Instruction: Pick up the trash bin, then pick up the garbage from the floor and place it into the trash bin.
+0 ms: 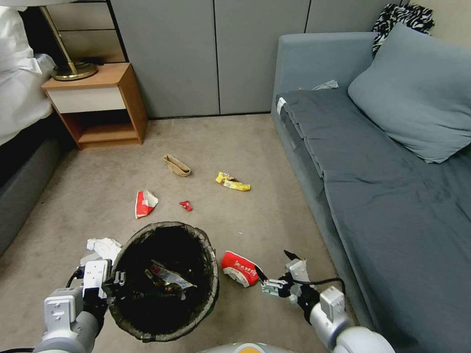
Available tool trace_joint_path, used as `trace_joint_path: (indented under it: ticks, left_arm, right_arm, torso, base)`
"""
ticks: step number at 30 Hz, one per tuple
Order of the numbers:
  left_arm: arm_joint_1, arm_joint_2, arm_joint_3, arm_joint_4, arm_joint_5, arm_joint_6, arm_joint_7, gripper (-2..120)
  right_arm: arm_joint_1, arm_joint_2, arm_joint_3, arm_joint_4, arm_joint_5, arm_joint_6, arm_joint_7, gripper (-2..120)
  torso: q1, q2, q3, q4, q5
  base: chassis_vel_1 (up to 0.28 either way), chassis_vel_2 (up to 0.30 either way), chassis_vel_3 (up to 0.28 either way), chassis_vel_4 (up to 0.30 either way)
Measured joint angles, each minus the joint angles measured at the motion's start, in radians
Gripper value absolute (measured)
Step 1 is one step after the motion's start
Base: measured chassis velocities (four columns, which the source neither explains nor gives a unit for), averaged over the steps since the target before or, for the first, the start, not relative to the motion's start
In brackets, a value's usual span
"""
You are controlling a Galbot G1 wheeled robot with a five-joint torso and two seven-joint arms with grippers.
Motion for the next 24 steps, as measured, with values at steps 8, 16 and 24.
trace_joint_path:
  ticks: [8, 16, 24]
  left_arm:
    - [0.006, 0.012, -0.034, 0.000, -0.019, 0.003, -0.002, 1]
    - [0.008, 0.012, -0.049, 0.000, -0.025, 0.005, -0.003, 1]
    - [0.000, 0.014, -0.044, 0.000, -0.025, 0.008, -0.004, 1]
  right_arm:
    - [0.152, 0.010, -0.128, -0.159, 0.016, -0.029, 0.013, 100]
    - [0.235, 0.032, -0.190, -0.282, 0.012, -0.030, 0.015, 100]
    - [0.331, 0.052, -0.242, -0.434, 0.013, -0.047, 0.022, 100]
  torso:
    - [0.000, 0.000, 0.000, 0.0001, 0.0000]
    - [0.000, 0.000, 0.000, -0.0002, -0.0001]
    - [0.000, 0.000, 0.000, -0.0001, 0.0000]
  base:
    - [0.000, 0.000, 0.000, 0.000]
    - [0.000, 0.000, 0.000, 0.000]
    - [0.000, 0.000, 0.000, 0.000]
